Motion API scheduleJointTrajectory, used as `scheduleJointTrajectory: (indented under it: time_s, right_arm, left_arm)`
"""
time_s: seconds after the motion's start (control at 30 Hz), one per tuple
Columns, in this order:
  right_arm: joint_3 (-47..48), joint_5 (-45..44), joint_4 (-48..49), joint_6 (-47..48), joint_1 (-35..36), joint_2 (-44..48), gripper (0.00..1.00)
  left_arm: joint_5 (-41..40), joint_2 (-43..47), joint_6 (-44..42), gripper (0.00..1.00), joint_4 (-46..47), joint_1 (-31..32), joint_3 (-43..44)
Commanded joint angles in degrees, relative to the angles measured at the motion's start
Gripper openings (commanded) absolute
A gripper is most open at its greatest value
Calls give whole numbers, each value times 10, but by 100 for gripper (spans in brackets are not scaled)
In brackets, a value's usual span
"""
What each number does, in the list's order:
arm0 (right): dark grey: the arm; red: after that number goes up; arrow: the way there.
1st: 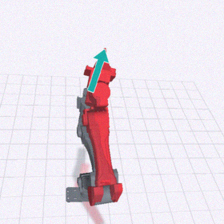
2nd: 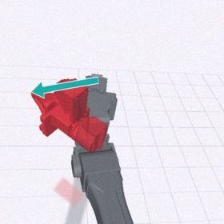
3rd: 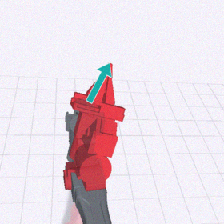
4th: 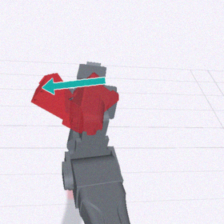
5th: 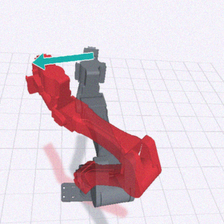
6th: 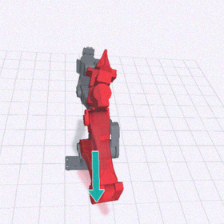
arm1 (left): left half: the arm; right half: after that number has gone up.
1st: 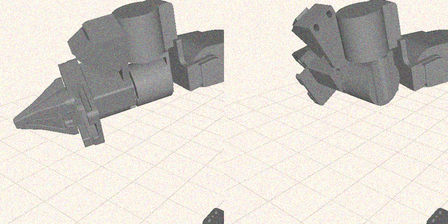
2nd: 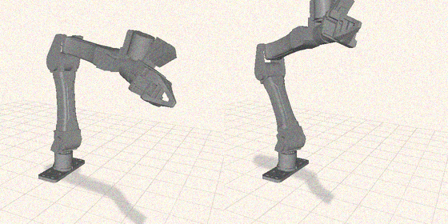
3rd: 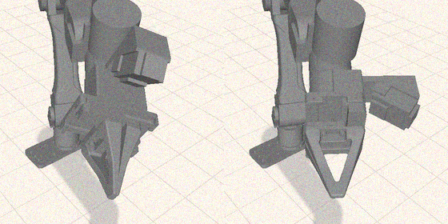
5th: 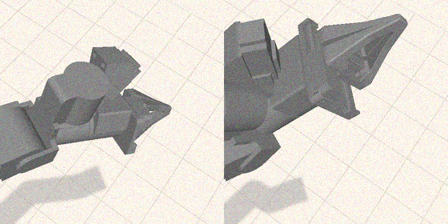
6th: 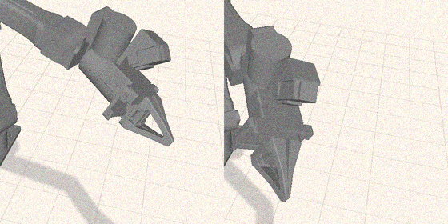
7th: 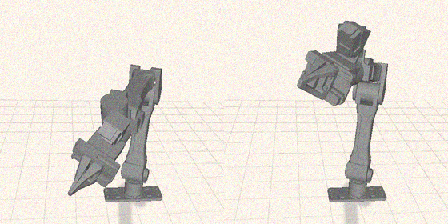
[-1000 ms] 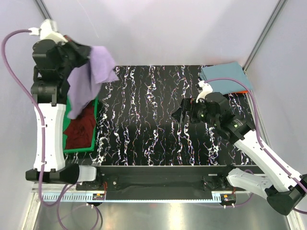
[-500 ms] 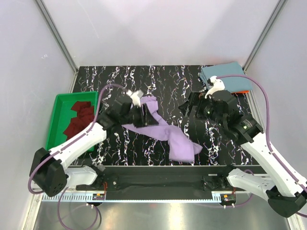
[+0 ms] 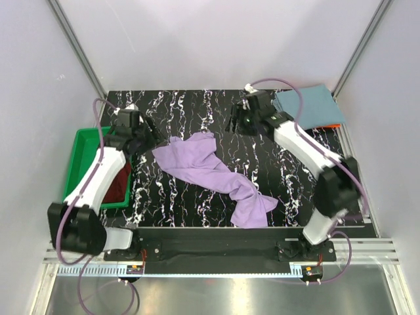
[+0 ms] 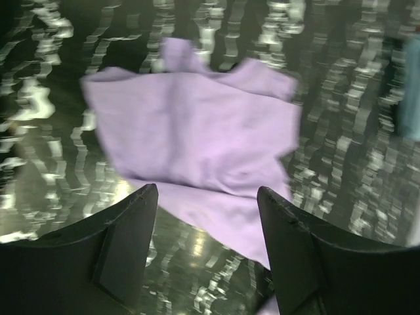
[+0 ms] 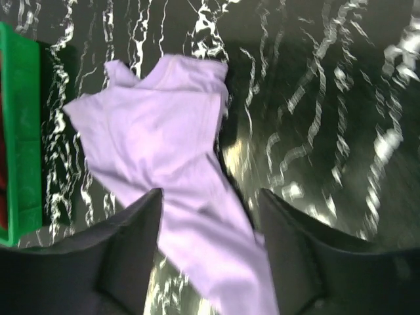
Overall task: Fold and stack the t-shirts
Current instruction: Move the tshirt to the center of the board
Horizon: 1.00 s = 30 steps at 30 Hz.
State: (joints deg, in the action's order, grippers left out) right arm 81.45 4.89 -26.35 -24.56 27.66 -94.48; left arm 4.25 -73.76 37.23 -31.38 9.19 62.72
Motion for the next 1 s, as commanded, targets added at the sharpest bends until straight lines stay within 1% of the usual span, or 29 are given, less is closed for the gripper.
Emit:
scheduleJointTrajectory:
  time_s: [0.0, 0.03, 0.07, 0.1, 0.13, 0.2, 0.23, 0.33, 0.4, 0.43, 0.47, 0.53, 0.6, 0.83, 0.9, 0.97]
  right_arm:
    - [84, 77, 45, 28, -3, -94, 65]
    - [121, 87, 40, 29, -2, -144, 63]
    - [138, 93, 36, 28, -3, -167, 60]
    - [154, 98, 31, 25, -3, -190, 59]
    - [177, 110, 32, 18, -4, -225, 57]
    - [196, 132, 34, 14, -4, -258, 53]
    - [216, 154, 34, 9, -4, -288, 53]
    - [230, 180, 45, 2, -4, -322, 54]
    - [225, 180, 52, 1, -4, -330, 57]
    - [220, 172, 50, 2, -4, -337, 62]
    - [216, 169, 52, 2, -3, -338, 63]
    - [210, 175, 59, -1, -4, -346, 64]
    - [209, 184, 67, -5, -4, -352, 62]
    - [216, 201, 90, -28, -4, -362, 53]
    - [218, 198, 90, -30, -3, -364, 53]
    - [220, 194, 86, -32, -4, -370, 53]
  left_arm:
    - [-35, -52, -34, 67, -31, -15, 11]
    - [-32, -74, -34, 68, -25, -19, 9]
    - [-18, -87, -35, 67, -16, -25, 12]
    - [-15, -99, -40, 67, -17, -28, 18]
    - [-16, -129, -43, 67, -20, -29, 28]
    - [-31, -156, -52, 67, -29, -29, 51]
    - [-34, -177, -56, 67, -30, -29, 55]
    - [-42, -205, -57, 66, -34, -32, 63]
    - [-41, -223, -52, 66, -26, -36, 61]
    - [-41, -229, -51, 66, -24, -37, 62]
    - [-40, -240, -48, 66, -20, -37, 63]
    - [-42, -252, -45, 66, -20, -37, 73]
    - [-64, -268, -47, 66, -27, -37, 80]
    - [-74, -307, -43, 65, -26, -42, 94]
    - [-76, -317, -38, 65, -22, -42, 99]
    - [-78, -322, -36, 62, -18, -42, 99]
